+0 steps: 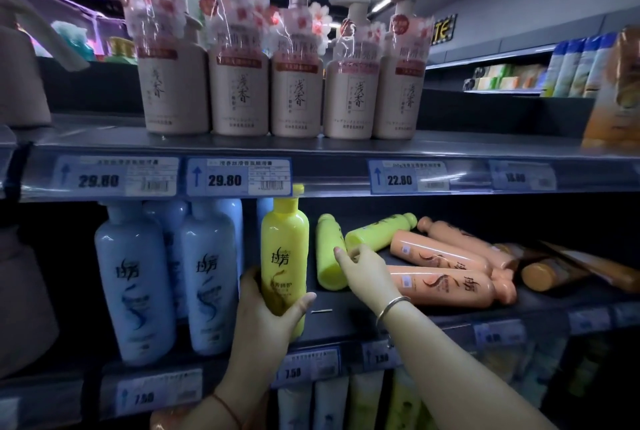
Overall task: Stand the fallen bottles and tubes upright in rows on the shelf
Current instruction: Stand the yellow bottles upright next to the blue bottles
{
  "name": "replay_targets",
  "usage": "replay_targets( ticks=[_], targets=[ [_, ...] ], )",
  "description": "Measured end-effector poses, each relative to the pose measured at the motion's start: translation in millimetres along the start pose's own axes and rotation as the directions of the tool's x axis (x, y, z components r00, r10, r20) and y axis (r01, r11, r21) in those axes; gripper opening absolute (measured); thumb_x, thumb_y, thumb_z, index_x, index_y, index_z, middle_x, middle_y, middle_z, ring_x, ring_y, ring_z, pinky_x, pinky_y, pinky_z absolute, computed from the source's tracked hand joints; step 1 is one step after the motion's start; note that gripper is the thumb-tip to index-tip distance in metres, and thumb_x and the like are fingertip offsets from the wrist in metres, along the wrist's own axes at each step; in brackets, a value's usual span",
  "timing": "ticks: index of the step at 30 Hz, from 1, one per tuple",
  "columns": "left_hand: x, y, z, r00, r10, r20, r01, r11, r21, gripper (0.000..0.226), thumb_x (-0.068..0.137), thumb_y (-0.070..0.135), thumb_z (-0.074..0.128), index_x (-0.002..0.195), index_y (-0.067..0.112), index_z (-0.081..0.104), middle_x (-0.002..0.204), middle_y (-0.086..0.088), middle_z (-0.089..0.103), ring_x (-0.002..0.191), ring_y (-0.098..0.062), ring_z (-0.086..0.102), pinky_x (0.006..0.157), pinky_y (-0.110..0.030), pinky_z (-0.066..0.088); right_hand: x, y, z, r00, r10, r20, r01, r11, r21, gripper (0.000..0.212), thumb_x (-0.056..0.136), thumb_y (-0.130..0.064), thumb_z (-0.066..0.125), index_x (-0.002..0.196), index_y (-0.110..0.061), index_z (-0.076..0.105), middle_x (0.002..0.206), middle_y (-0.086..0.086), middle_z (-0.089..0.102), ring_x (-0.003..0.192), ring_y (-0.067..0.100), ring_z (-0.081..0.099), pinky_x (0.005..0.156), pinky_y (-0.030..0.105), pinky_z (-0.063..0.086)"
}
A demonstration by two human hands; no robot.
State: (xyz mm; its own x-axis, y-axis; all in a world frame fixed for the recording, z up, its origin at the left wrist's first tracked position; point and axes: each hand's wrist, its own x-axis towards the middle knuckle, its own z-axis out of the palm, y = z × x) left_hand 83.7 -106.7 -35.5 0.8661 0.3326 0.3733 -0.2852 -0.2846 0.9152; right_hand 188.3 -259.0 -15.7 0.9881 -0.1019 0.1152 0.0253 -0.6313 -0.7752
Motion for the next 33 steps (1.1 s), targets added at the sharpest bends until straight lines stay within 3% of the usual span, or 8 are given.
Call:
replay_targets(
  ticks=[3, 8, 13, 16, 19, 24, 28, 33],
  targets=[
    [-3, 2, -2, 1.000, -0.003, 0.029, 0.004, 1.000, -0.004, 0.058, 0.072, 0.024, 0.080, 0.111, 0.030, 0.037, 0.093, 0.020, 0.056, 0.078, 0.024, 0.053, 0.062, 0.003, 0.041, 10, -15, 3, 0.989, 0.126, 0.074, -0.124, 0.992, -0.030, 0.061, 0.094, -0.050, 0.046, 0.128, 0.002, 0.049, 0.123, 0.020, 0.060, 0.115, 0.036, 0.056, 0.092, 0.035, 0.042],
    [-7, 3, -9, 0.995, 0.005, 0.100, -0.008, 0.999, 0.032, 0.056, 0.081, 0.025, 0.072, 0.115, 0.037, 0.030, 0.098, 0.026, 0.050, 0.085, 0.017, 0.050, 0.074, -0.008, 0.043, 20, -31, -2, 0.953, 0.218, 0.209, -0.207, 0.976, -0.075, 0.063, 0.088, -0.043, 0.060, 0.131, 0.002, 0.047, 0.118, 0.014, 0.059, 0.108, 0.029, 0.056, 0.086, 0.031, 0.042],
    [-2, -3, -13, 0.993, 0.012, 0.118, -0.021, 0.997, 0.073, 0.058, 0.079, 0.028, 0.074, 0.118, 0.036, 0.033, 0.101, 0.024, 0.053, 0.090, 0.013, 0.052, 0.070, -0.005, 0.040, 17, -34, 1, 0.929, 0.238, 0.283, -0.161, 0.950, -0.269, 0.074, 0.078, -0.049, 0.066, 0.135, -0.006, 0.045, 0.127, 0.011, 0.055, 0.116, 0.028, 0.054, 0.091, 0.033, 0.045],
    [-1, -6, -13, 0.993, 0.007, 0.122, -0.016, 0.997, 0.077, 0.058, 0.078, 0.029, 0.075, 0.117, 0.038, 0.032, 0.103, 0.023, 0.054, 0.093, 0.010, 0.053, 0.072, -0.008, 0.041, 17, -39, 4, 0.916, 0.228, 0.329, -0.144, 0.955, -0.260, 0.079, 0.080, -0.055, 0.062, 0.138, -0.006, 0.043, 0.128, 0.011, 0.055, 0.111, 0.029, 0.055, 0.087, 0.035, 0.044],
    [-1, -6, -13, 0.992, 0.003, 0.122, -0.012, 0.997, 0.074, 0.058, 0.078, 0.029, 0.075, 0.118, 0.038, 0.033, 0.104, 0.022, 0.055, 0.093, 0.008, 0.055, 0.073, -0.010, 0.042, 20, -39, 4, 0.926, 0.225, 0.302, -0.173, 0.966, -0.190, 0.076, 0.086, -0.053, 0.054, 0.142, -0.004, 0.039, 0.140, 0.014, 0.049, 0.122, 0.032, 0.051, 0.090, 0.036, 0.041],
    [-1, -7, -12, 0.993, -0.010, 0.116, 0.001, 0.997, 0.079, 0.060, 0.078, 0.030, 0.075, 0.121, 0.037, 0.034, 0.104, 0.021, 0.055, 0.093, 0.004, 0.055, 0.083, -0.020, 0.043, 21, -28, 7, 0.945, 0.190, 0.265, -0.164, 0.979, -0.119, 0.075, 0.077, -0.053, 0.066, 0.131, -0.005, 0.050, 0.108, 0.007, 0.058, 0.094, 0.024, 0.054, 0.079, 0.031, 0.043],
    [-1, -9, -10, 0.994, -0.020, 0.108, 0.011, 0.997, 0.082, 0.067, 0.077, 0.031, 0.075, 0.131, 0.028, 0.036, 0.113, 0.010, 0.059, 0.104, -0.009, 0.058, 0.089, -0.026, 0.046, 19, -28, 12, 0.961, 0.146, 0.236, -0.131, 0.988, -0.080, 0.070, 0.076, -0.050, 0.068, 0.127, -0.005, 0.051, 0.101, 0.006, 0.057, 0.091, 0.023, 0.055, 0.074, 0.030, 0.041],
    [-1, -9, -10, 0.996, 0.000, 0.094, -0.008, 0.996, 0.089, 0.061, 0.076, 0.030, 0.076, 0.118, 0.040, 0.033, 0.106, 0.019, 0.057, 0.097, -0.002, 0.057, 0.085, -0.019, 0.042, 17, -21, 23, 0.976, 0.131, 0.172, -0.138, 0.990, 0.031, 0.059, 0.074, -0.047, 0.068, 0.112, -0.004, 0.057, 0.094, 0.007, 0.059, 0.086, 0.024, 0.057, 0.075, 0.033, 0.045]
  ],
)
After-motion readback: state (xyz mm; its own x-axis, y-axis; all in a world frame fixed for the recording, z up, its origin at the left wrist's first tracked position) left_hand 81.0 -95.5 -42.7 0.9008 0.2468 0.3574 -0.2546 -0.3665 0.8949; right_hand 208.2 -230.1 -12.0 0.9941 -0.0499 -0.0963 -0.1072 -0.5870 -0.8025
